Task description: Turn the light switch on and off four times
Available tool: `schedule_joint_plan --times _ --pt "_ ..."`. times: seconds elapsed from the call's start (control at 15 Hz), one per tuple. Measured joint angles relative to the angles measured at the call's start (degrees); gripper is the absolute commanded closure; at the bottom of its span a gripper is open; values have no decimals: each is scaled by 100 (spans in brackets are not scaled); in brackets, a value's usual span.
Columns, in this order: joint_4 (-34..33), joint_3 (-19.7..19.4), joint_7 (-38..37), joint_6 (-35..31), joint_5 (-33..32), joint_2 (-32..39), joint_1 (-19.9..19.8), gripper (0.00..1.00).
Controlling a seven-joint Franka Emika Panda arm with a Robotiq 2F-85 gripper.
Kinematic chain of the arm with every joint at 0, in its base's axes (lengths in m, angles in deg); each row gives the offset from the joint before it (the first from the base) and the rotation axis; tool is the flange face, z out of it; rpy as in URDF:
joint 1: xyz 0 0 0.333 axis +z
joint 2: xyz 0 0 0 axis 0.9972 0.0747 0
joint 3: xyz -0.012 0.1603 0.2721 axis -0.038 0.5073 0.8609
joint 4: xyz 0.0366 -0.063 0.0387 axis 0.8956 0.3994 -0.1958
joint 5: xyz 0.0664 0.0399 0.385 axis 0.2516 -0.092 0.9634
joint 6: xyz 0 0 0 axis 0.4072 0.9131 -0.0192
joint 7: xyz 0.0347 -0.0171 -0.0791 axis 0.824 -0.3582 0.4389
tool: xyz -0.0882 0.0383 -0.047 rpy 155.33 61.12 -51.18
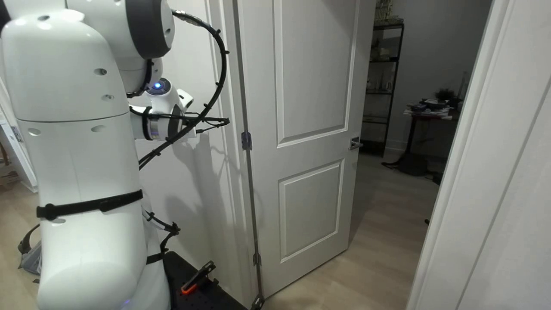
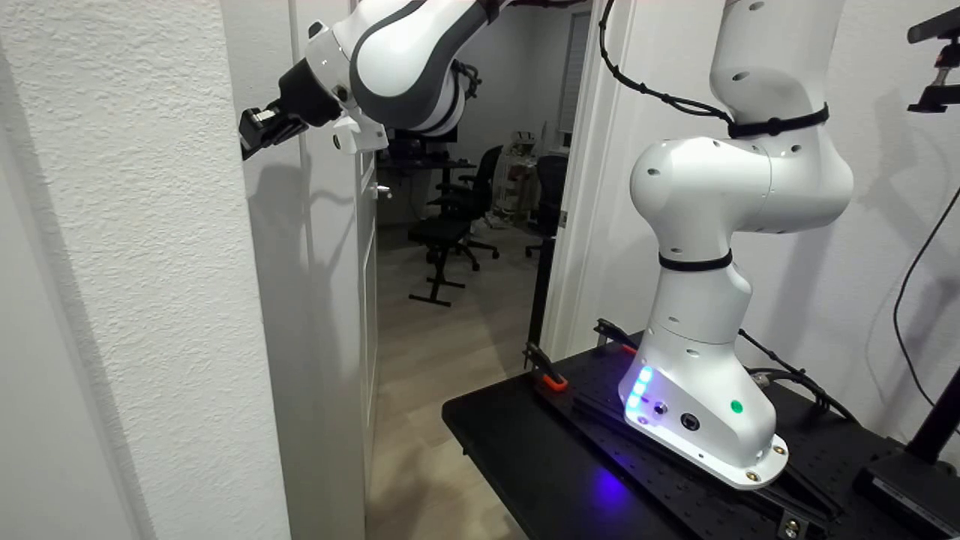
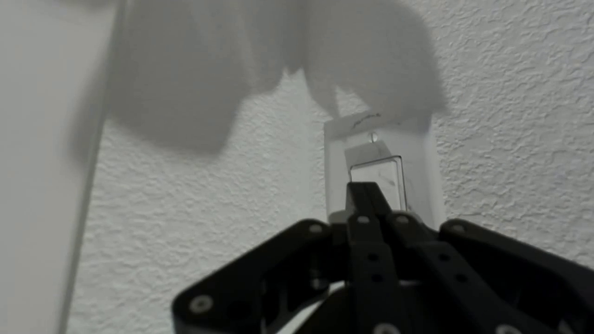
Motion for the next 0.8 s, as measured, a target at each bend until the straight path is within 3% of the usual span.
schedule_joint_plan --times 0.8 --pt "29 118 0 -35 -6 0 8 100"
